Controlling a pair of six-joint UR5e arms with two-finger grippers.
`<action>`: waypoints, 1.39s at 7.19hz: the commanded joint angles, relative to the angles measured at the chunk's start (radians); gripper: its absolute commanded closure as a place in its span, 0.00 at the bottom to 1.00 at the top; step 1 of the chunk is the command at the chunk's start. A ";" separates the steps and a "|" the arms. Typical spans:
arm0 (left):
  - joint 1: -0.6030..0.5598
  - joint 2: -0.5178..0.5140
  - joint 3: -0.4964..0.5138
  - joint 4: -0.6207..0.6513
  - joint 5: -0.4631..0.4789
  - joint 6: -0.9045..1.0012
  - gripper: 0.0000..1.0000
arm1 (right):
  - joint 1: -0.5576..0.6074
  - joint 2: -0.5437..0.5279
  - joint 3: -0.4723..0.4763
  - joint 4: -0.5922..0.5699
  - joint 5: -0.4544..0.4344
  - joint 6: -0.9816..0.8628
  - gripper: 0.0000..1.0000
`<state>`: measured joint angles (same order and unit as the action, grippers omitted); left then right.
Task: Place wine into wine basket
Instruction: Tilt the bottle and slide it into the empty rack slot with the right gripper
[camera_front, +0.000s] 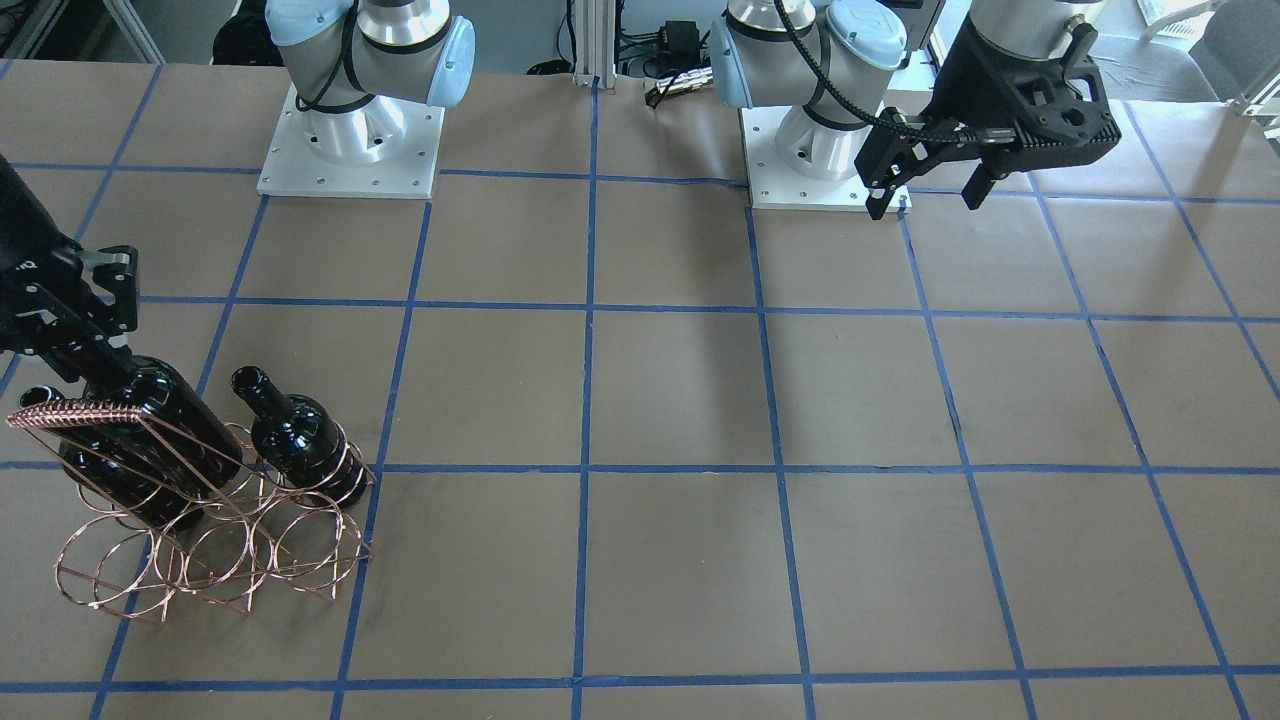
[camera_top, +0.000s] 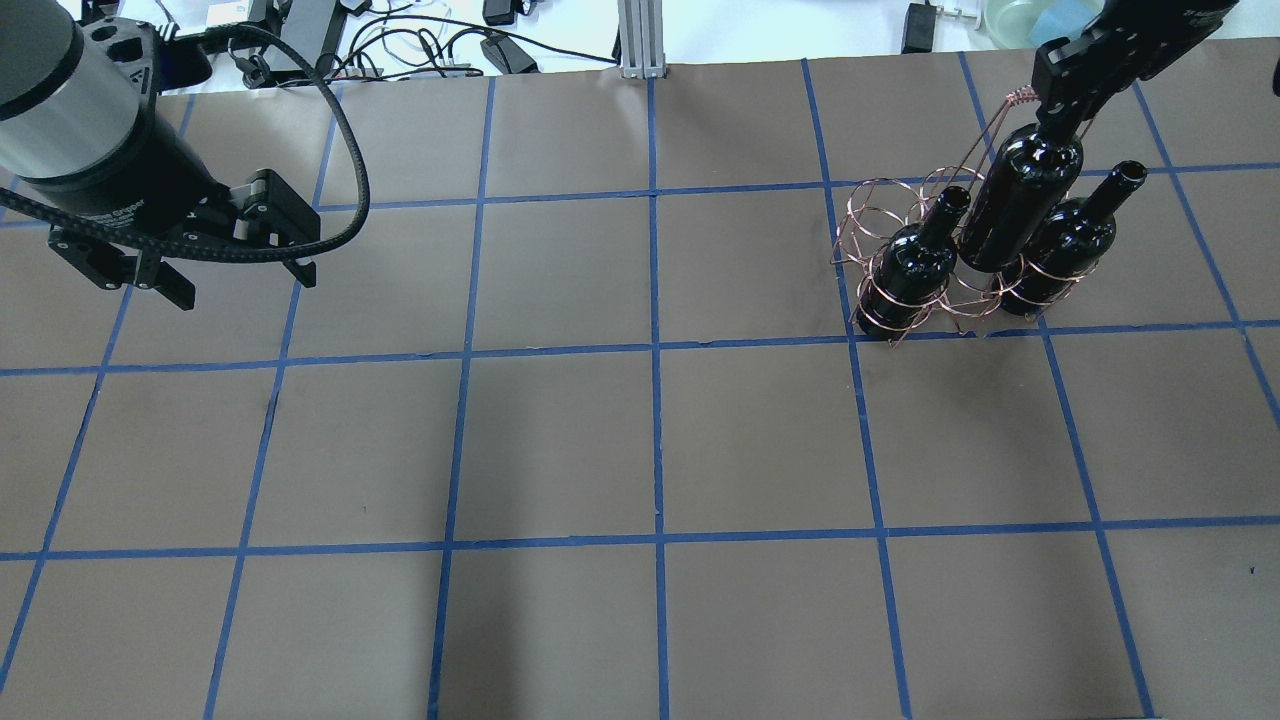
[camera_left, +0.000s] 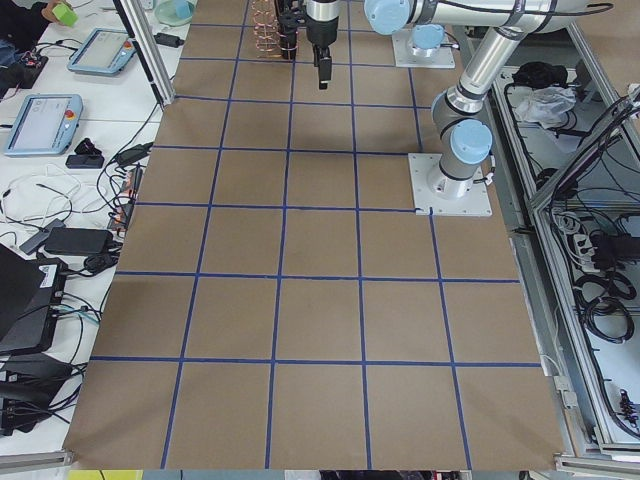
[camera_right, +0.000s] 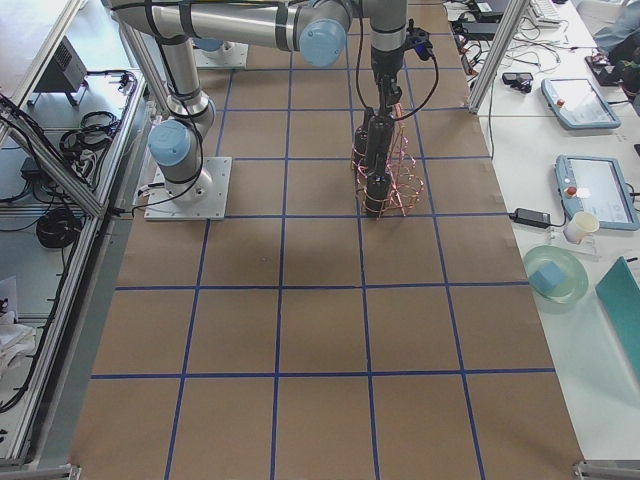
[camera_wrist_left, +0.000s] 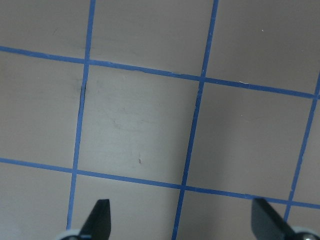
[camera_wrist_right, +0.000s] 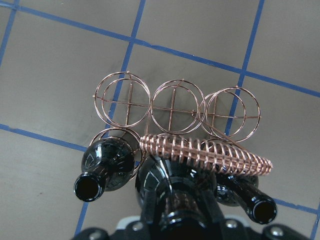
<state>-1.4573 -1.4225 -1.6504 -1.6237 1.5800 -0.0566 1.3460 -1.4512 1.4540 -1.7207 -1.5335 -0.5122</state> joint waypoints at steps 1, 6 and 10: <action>0.000 -0.001 0.000 -0.001 -0.001 -0.002 0.00 | -0.001 0.002 0.002 -0.003 0.003 -0.014 1.00; 0.000 -0.003 0.000 -0.001 -0.002 0.000 0.00 | -0.002 0.025 0.003 -0.031 0.003 -0.020 1.00; 0.000 -0.003 0.000 -0.001 -0.003 0.006 0.00 | -0.002 0.040 0.026 -0.045 0.009 -0.005 1.00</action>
<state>-1.4573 -1.4256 -1.6506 -1.6243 1.5768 -0.0517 1.3438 -1.4156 1.4644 -1.7617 -1.5274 -0.5249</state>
